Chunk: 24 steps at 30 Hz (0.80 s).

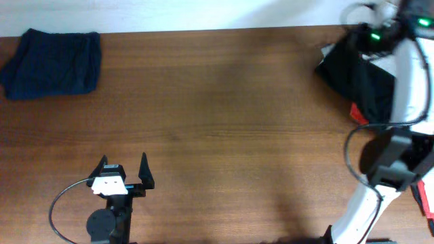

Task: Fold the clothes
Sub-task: 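Reach the right gripper to the clothes pile and grasp the black shorts, then drag the black shorts with the right gripper to the table center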

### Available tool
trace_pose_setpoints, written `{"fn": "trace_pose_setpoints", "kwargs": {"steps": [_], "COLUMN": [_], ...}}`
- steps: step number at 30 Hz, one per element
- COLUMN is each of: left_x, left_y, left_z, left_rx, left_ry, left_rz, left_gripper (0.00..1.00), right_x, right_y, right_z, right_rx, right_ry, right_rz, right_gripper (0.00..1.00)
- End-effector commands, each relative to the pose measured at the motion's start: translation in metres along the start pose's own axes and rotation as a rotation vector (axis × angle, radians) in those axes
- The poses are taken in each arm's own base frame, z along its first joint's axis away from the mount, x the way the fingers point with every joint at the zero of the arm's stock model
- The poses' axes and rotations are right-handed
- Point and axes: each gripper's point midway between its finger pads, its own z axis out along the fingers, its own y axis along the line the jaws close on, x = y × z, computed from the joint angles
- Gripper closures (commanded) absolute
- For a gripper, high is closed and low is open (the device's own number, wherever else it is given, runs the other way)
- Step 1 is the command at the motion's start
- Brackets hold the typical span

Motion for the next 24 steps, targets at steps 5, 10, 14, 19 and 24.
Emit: {"fn": "trace_pose_setpoints", "kwargs": {"steps": [5,10,14,19,24], "left_x": [0.002,0.002,0.002,0.002,0.002], "left_y": [0.002,0.002,0.002,0.002,0.002], "left_z": [0.000,0.000,0.000,0.000,0.000], "left_rx": [-0.010,-0.010,-0.010,-0.010,-0.010], "left_ry": [0.002,0.002,0.002,0.002,0.002], "left_rz": [0.015,0.015,0.015,0.015,0.015], "left_gripper": [0.01,0.01,0.01,0.01,0.00], "right_x": [0.041,0.125,0.152,0.116,0.093], "right_y": [0.299,0.455,0.478,0.416,0.324], "right_z": [-0.008,-0.037,-0.039,-0.060,-0.101], "right_rx": [-0.417,-0.653,-0.545,-0.439,-0.300], "right_ry": [-0.017,-0.002,-0.041,-0.009,0.061], "right_rz": [-0.318,-0.475,-0.535,-0.458,-0.338], "right_gripper": [0.96,0.96,0.01,0.01,0.01]}}
